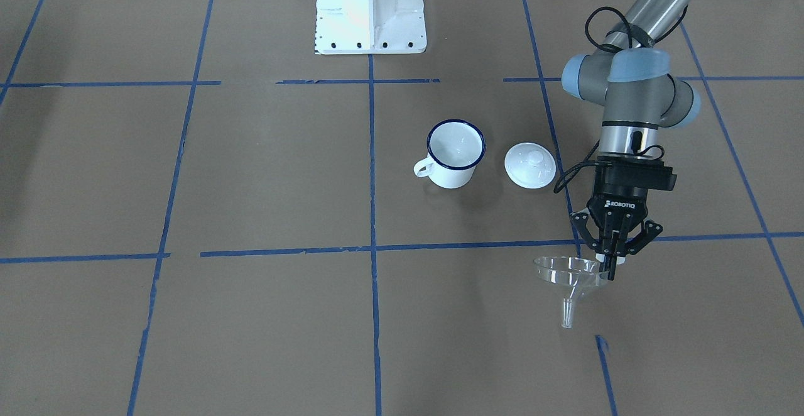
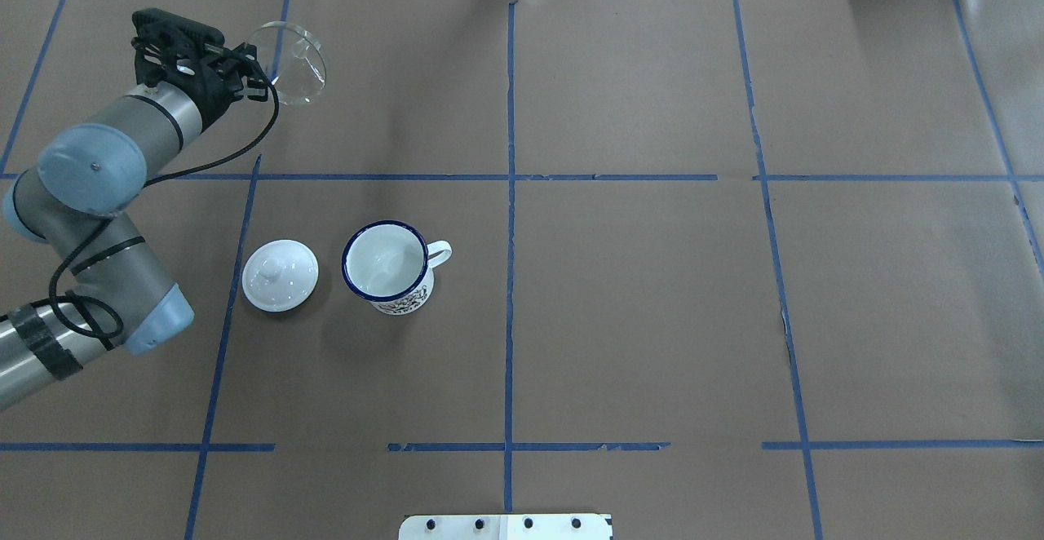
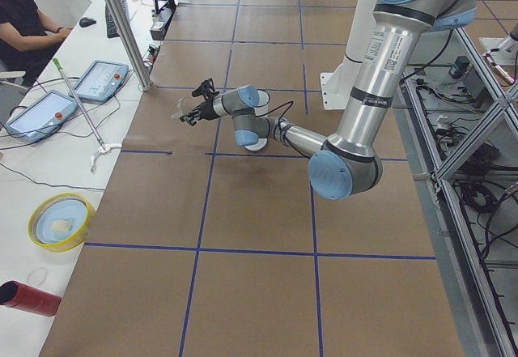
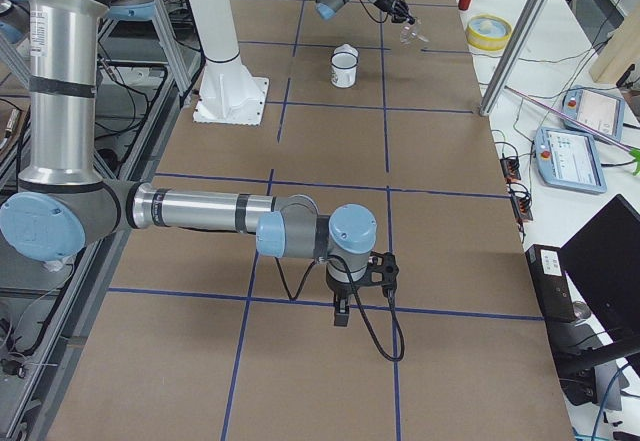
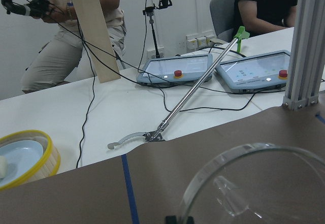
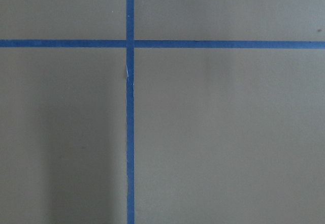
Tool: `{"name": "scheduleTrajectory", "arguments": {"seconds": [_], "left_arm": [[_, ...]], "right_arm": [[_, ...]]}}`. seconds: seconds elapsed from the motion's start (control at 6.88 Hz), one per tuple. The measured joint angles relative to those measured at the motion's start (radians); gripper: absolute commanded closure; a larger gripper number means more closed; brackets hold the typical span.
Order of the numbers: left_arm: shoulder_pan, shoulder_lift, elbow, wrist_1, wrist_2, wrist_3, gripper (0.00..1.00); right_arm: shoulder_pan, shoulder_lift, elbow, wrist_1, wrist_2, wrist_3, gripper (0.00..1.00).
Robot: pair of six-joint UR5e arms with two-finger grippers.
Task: Remove funnel from cup
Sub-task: 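Lower the funnel onto the table farther from the robot and release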
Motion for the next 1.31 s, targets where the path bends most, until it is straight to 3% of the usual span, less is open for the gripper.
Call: {"name": "scheduleTrajectory", "arguments": {"seconds": [0.58, 1.31], "left_arm": [[0.111, -0.009, 0.078, -0.028, 0.135, 0.002, 1.0], [0.119, -0.045, 0.147, -0.054, 0.182, -0.005, 1.0]], "right_arm": [[0.0, 0.0, 0.001, 0.0, 0.0, 0.0, 0.0], [0.0, -0.001, 0.0, 0.0, 0.0, 0.0, 0.0]]}}
